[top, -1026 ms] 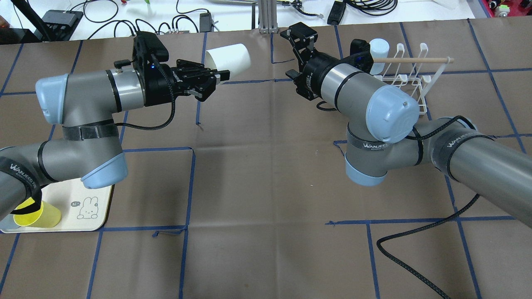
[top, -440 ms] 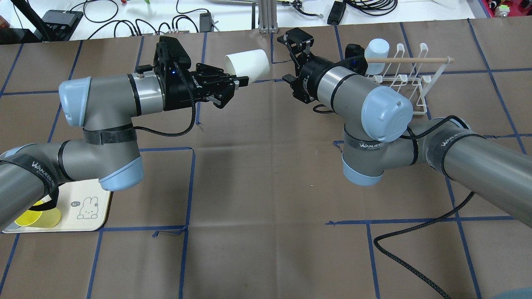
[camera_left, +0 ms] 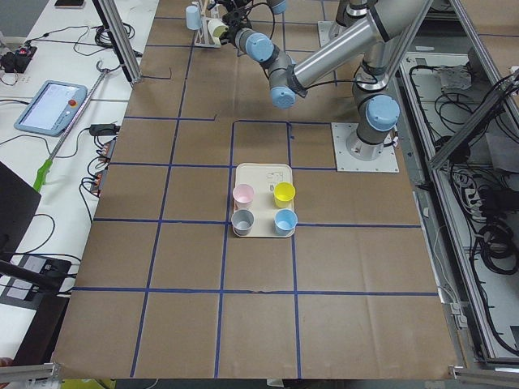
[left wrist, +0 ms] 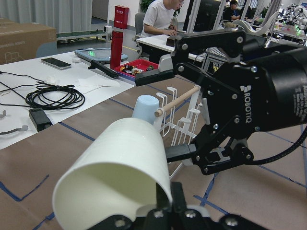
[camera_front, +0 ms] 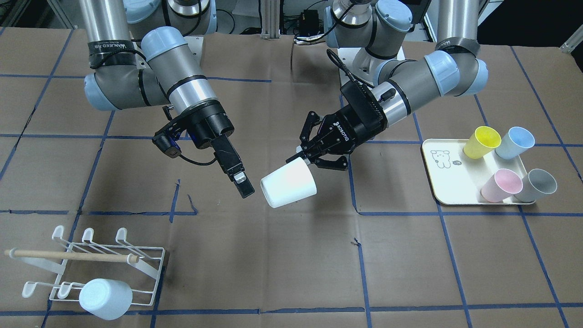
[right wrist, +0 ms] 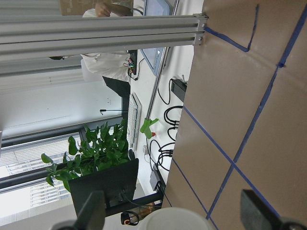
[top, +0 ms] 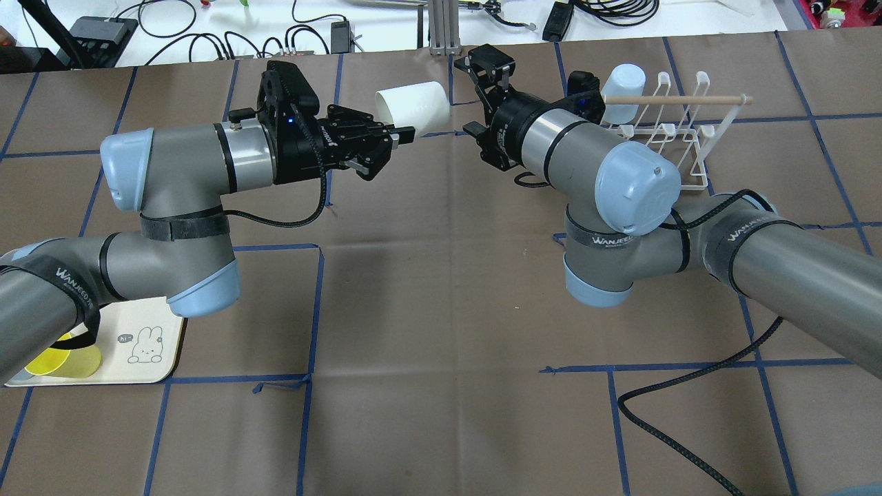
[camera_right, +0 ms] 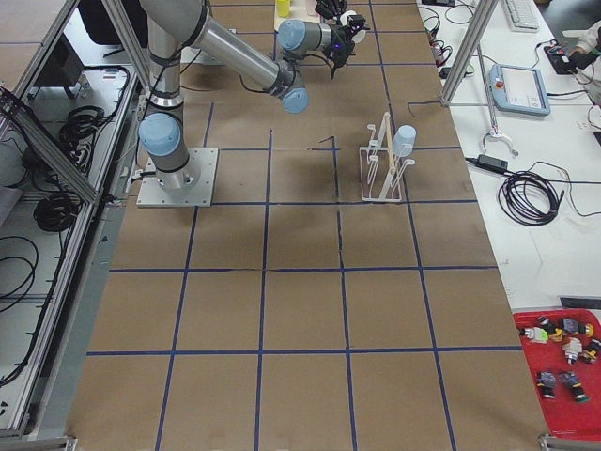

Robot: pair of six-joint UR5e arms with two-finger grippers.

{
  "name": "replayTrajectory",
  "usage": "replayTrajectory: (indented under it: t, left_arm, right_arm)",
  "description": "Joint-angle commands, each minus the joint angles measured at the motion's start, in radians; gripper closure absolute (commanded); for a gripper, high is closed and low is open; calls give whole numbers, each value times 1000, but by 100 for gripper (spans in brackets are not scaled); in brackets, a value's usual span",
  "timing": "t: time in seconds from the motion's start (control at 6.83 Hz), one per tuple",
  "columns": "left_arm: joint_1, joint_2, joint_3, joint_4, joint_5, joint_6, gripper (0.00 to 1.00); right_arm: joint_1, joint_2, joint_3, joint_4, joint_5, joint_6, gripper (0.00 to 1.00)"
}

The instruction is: Transfer IKEA cup to right arm and place on rack

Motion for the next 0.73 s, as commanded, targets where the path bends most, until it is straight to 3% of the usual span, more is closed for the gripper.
replayTrajectory:
  t: [0.0, 0.59]
  left_arm:
    - [0, 2, -3, 1, -1, -4, 91]
    - [0, 4, 0, 1, -1, -25, 91]
  right_arm:
    - [32, 17, -4, -1, -3, 4, 0]
    - [60, 29, -52, 10, -5, 8, 0]
